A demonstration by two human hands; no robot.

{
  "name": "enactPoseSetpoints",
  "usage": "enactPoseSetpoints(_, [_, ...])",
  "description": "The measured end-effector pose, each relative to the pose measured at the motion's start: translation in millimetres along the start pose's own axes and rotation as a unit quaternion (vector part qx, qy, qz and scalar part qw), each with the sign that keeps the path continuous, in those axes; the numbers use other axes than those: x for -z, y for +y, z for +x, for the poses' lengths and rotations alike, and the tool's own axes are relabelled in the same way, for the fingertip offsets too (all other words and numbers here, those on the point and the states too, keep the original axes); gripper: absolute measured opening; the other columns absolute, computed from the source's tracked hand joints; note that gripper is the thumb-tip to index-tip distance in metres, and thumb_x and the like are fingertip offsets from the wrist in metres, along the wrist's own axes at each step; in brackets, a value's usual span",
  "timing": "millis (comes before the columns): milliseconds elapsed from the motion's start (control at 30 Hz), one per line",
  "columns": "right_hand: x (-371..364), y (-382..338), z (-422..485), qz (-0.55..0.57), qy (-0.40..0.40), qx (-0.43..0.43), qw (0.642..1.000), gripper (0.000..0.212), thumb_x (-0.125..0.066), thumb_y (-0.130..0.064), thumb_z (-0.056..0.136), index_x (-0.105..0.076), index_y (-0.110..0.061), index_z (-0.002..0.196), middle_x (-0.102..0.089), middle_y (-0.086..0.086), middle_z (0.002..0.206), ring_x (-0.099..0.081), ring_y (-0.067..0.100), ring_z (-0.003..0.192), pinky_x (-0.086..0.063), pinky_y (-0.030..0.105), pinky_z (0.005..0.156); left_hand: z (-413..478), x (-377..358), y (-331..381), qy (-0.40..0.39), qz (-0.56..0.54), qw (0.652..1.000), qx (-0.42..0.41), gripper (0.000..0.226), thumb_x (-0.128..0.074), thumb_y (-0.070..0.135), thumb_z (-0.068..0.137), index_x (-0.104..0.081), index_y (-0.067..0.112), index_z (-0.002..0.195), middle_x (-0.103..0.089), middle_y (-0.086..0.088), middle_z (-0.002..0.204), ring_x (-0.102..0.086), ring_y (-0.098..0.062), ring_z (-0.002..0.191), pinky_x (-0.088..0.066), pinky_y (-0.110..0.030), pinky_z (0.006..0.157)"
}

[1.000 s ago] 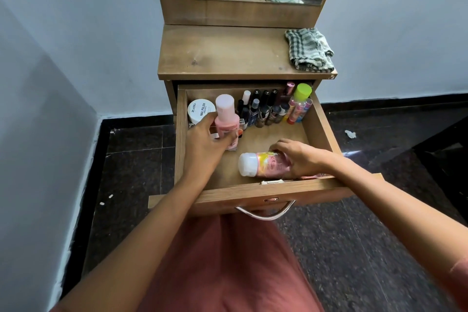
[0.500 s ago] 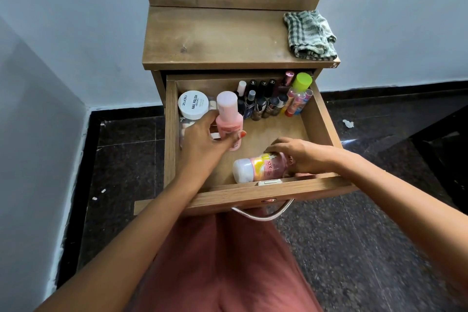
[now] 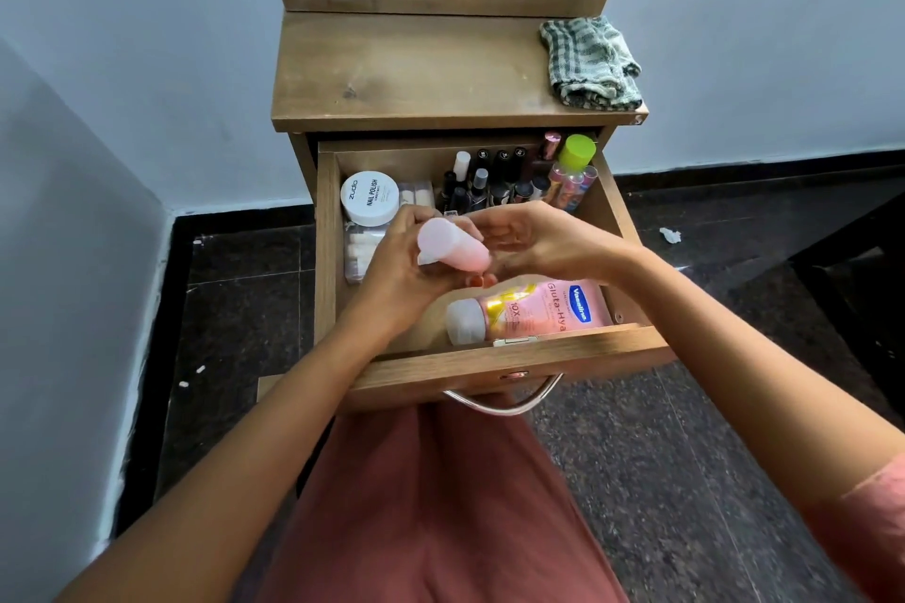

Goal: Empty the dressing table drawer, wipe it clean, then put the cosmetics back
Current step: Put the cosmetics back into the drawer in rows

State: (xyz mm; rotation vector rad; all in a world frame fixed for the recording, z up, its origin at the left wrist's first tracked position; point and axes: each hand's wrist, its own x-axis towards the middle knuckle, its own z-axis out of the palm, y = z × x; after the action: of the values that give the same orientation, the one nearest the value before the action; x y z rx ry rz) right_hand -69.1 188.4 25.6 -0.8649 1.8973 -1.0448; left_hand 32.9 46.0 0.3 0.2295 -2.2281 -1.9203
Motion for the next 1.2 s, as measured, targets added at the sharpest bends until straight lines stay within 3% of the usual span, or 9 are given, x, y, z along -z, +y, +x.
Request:
enactPoseSetpoints(67, [0.6, 0.4, 1.8, -0.030, -0.001, -0.006, 1.000, 0.065, -0.068, 0.014, 0.070, -0.047, -0.003, 0.129, -0.061, -0.002, 0.113, -0.061, -0.006, 0.096, -0.049, 0.009, 0.085, -0.9, 0.2, -1.0, -0.023, 0.008, 1.000, -0.001, 0.048, -0.079, -0.002, 0.061, -0.051, 0.016, 0.095, -0.061, 0.010, 0.096, -0.057, 0.010, 0.092, -0.045, -0.005, 0.079])
enactPoseSetpoints(133, [2.0, 2.5, 2.8, -0.096, 0.010, -0.005, 0.995, 0.059, -0.072, 0.005, 0.070, -0.053, -0.008, 0.124, -0.063, -0.005, 0.110, -0.061, -0.003, 0.098, -0.048, 0.013, 0.090, 0.0, 0.0, -2.5, -0.028, 0.048, 0.998, 0.003, 0.047, -0.079, 0.000, 0.062, -0.058, 0.007, 0.104, -0.053, 0.019, 0.093, -0.052, 0.018, 0.090, -0.041, 0.001, 0.077])
enactPoseSetpoints(267, [10.1, 14.4, 2.7, -0.213, 0.067, -0.001, 0.975, 0.061, -0.078, -0.004, 0.067, -0.056, -0.010, 0.123, -0.063, 0.004, 0.118, -0.059, 0.016, 0.108, -0.046, 0.028, 0.097, 2.7, 2.1, -5.9, -0.004, 0.111, 0.994, -0.015, 0.042, -0.078, 0.010, 0.068, -0.059, 0.024, 0.103, -0.056, 0.004, 0.111, -0.052, -0.005, 0.101, -0.044, -0.004, 0.078])
enactPoseSetpoints(467, [26.5, 36.2, 7.3, -0.326, 0.112, -0.018, 0.939, 0.060, -0.078, -0.004, 0.065, -0.057, -0.006, 0.121, -0.063, 0.011, 0.117, -0.057, 0.017, 0.102, -0.040, 0.022, 0.085, 17.7, 0.1, -8.2, 0.013, 0.118, 0.992, 0.032, 0.018, -0.069, 0.010, 0.079, -0.066, 0.015, 0.096, -0.066, 0.001, 0.094, -0.059, 0.000, 0.075, -0.048, -0.008, 0.067])
enactPoseSetpoints(600, [37.0, 44.6, 12.7, -0.375, 0.101, -0.059, 0.919, 0.059, -0.078, -0.007, 0.066, -0.057, -0.007, 0.121, -0.064, 0.011, 0.116, -0.059, 0.022, 0.103, -0.044, 0.024, 0.083, 41.6, -11.9, -12.0, -0.007, 0.169, 0.983, 0.064, 0.019, -0.068, 0.008, 0.079, -0.067, 0.005, 0.099, -0.067, -0.007, 0.093, -0.057, -0.009, 0.075, -0.046, -0.009, 0.067])
enactPoseSetpoints(700, [44.3, 48.9, 15.2, -0.410, 0.077, -0.114, 0.902, 0.062, -0.078, -0.012, 0.067, -0.055, -0.011, 0.124, -0.063, 0.009, 0.119, -0.059, 0.023, 0.105, -0.044, 0.026, 0.084, 53.2, -26.5, -18.1, -0.004, 0.156, 0.980, 0.120, 0.018, -0.064, 0.007, 0.082, -0.065, 0.005, 0.100, -0.066, -0.014, 0.102, -0.056, -0.015, 0.084, -0.045, -0.022, 0.065])
enactPoseSetpoints(867, [51.0, 51.1, 13.8, -0.433, 0.038, -0.155, 0.887, 0.059, -0.076, -0.014, 0.071, -0.053, -0.008, 0.125, -0.062, 0.011, 0.119, -0.058, 0.021, 0.098, -0.045, 0.026, 0.080, 56.7, -43.5, -23.9, -0.010, 0.176, 0.973, 0.151, 0.020, -0.062, 0.006, 0.082, -0.064, 0.004, 0.102, -0.063, -0.014, 0.109, -0.059, -0.024, 0.100, -0.047, -0.029, 0.080])
enactPoseSetpoints(1100, [57.8, 53.0, 10.3, -0.413, 0.021, -0.154, 0.898, 0.044, -0.066, -0.005, 0.079, -0.058, -0.008, 0.122, -0.063, 0.010, 0.121, -0.058, 0.022, 0.111, -0.043, 0.023, 0.091, 52.8, -48.4, -26.6, -0.050, 0.213, 0.965, 0.143, 0.019, -0.062, 0.006, 0.083, -0.064, 0.003, 0.102, -0.063, -0.013, 0.110, -0.058, -0.024, 0.103, -0.050, -0.036, 0.090])
enactPoseSetpoints(1200, [57.1, 54.4, 8.3, -0.410, 0.035, -0.150, 0.899, 0.039, -0.062, 0.001, 0.079, -0.061, -0.007, 0.118, -0.065, 0.011, 0.118, -0.060, 0.022, 0.107, -0.042, 0.019, 0.085, 52.0, -50.0, -26.6, -0.060, 0.224, 0.964, 0.131, 0.019, -0.062, 0.007, 0.084, -0.064, 0.005, 0.103, -0.063, -0.011, 0.109, -0.058, -0.022, 0.103, -0.049, -0.034, 0.089])
